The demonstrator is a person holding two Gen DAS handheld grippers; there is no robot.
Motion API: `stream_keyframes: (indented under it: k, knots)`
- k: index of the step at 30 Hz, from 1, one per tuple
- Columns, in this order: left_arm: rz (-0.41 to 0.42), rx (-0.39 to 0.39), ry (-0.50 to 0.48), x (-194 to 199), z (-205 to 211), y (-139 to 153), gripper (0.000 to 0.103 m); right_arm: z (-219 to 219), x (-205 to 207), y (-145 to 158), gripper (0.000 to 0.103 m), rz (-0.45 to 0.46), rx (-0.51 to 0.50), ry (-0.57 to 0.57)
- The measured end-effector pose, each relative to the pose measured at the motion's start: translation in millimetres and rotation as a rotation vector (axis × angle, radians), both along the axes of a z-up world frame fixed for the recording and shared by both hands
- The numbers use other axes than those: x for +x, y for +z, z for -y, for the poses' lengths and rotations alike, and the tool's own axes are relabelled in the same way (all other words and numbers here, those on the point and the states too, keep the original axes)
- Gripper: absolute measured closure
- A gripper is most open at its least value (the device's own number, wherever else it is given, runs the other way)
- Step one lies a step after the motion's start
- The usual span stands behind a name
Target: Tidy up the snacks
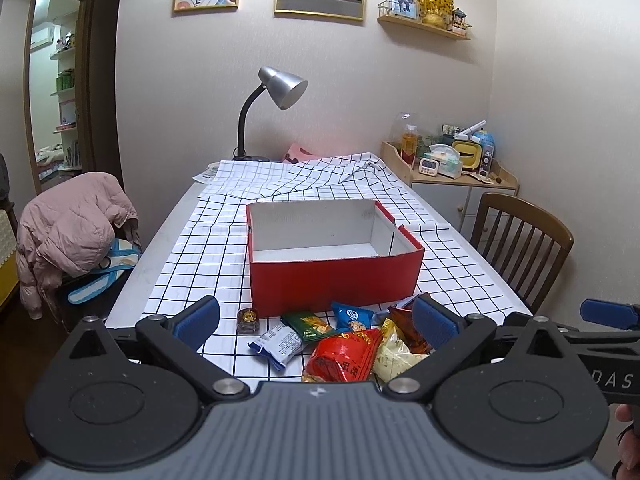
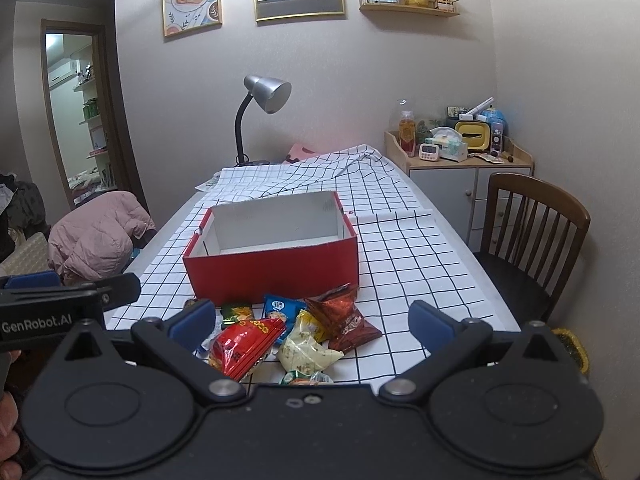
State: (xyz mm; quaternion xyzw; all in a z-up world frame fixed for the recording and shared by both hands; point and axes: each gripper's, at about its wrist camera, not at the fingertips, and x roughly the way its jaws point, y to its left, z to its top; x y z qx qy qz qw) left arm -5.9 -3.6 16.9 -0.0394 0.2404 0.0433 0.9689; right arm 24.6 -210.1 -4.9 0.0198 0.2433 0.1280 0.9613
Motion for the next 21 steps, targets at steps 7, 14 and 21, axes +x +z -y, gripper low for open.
stream_keyframes:
  k: [7,14,21]
  knots:
    - [-0.016,-0.018,0.009,5.1,-2.8,5.8,0.0,-0.4,2.2,3.1,0.001,0.021,-0.009,0.002]
    - [-0.029,-0.02,-0.003,5.8,-1.6,6.9,0.0,-1.8,2.0,4.9,0.001,0.036,-0.021,0.016]
    - [-0.051,-0.039,0.007,5.9,-4.9,5.8,0.0,-2.5,2.1,4.6,0.001,0.017,-0.006,0.041]
